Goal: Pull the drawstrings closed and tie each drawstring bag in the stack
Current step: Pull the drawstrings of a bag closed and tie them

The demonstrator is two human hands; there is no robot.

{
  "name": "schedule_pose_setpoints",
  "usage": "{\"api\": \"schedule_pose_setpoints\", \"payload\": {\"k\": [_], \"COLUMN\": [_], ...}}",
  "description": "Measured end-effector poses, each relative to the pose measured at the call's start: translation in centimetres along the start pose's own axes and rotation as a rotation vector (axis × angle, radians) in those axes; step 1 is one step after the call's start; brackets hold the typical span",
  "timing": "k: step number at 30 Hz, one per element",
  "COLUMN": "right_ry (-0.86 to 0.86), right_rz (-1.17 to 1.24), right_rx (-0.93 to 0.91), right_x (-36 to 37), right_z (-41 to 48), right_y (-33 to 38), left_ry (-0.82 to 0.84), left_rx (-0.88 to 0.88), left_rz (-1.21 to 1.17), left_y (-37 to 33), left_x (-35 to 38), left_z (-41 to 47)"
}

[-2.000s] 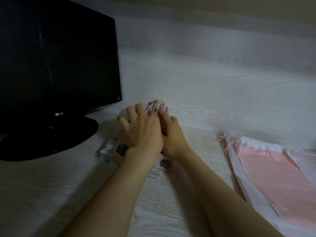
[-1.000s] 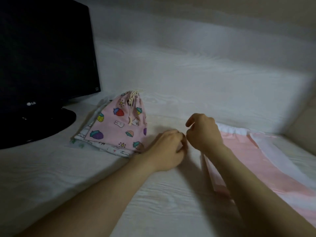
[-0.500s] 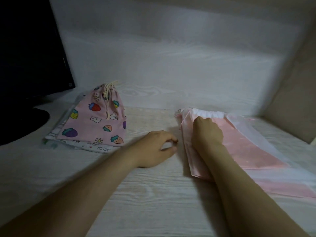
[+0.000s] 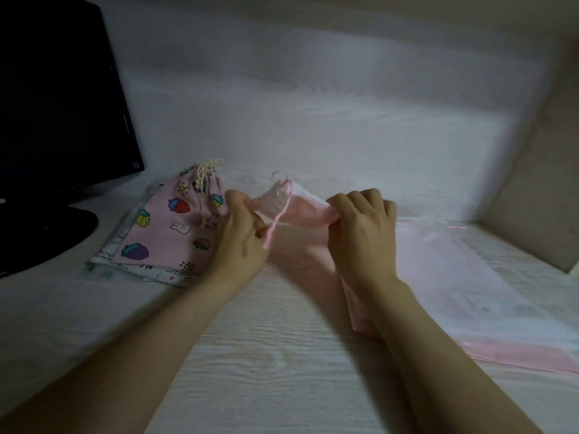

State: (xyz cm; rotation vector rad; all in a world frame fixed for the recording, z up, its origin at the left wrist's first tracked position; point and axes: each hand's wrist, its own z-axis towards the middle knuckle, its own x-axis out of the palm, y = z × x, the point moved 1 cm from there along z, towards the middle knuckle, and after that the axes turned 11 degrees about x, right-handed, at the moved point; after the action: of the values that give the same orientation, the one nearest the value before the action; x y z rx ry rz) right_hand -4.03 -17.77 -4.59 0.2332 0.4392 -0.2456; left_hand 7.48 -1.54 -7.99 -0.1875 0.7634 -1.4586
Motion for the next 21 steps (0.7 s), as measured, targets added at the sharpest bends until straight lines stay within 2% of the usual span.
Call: {"api": "schedule_pose_setpoints", "payload": {"k": [2,4,9,13,17,21], "right_ry": [-0.025,0.0,0.12,0.132,0.187,0.456], "right_rz": [0.044,0.087,0.183,0.345,0.377,0.308], "right_rx": [-0.033,-0.043,0.093,0.147,0.262,0.385], "right_x": [0.0,0.3,1.2,1.2,1.1,2.4], "right_z": [-0.1,-0.2,-0.7,-0.6,-0.5,-1.1], "right_y": [0.2,0.1,-0.8,-1.2,-1.3,-2.2], "left_ry": [-0.115,-0.148,0.031,0.141,0.093,0.061], "left_rx": [0.005,0.014,0.028,-0.033,0.138,0.302], "left_rz": [0.039,0.078,0.236,0.316,0.377,0.41], "left_y": [0.4,0.5,-0.3,-0.4,0.2,0.4], "left_x": [-0.8,-1.2,-1.6,-1.6,-1.6,-2.3], "left_z": [0.4,0.5,0.3,0.0,0.2,0.8]}}
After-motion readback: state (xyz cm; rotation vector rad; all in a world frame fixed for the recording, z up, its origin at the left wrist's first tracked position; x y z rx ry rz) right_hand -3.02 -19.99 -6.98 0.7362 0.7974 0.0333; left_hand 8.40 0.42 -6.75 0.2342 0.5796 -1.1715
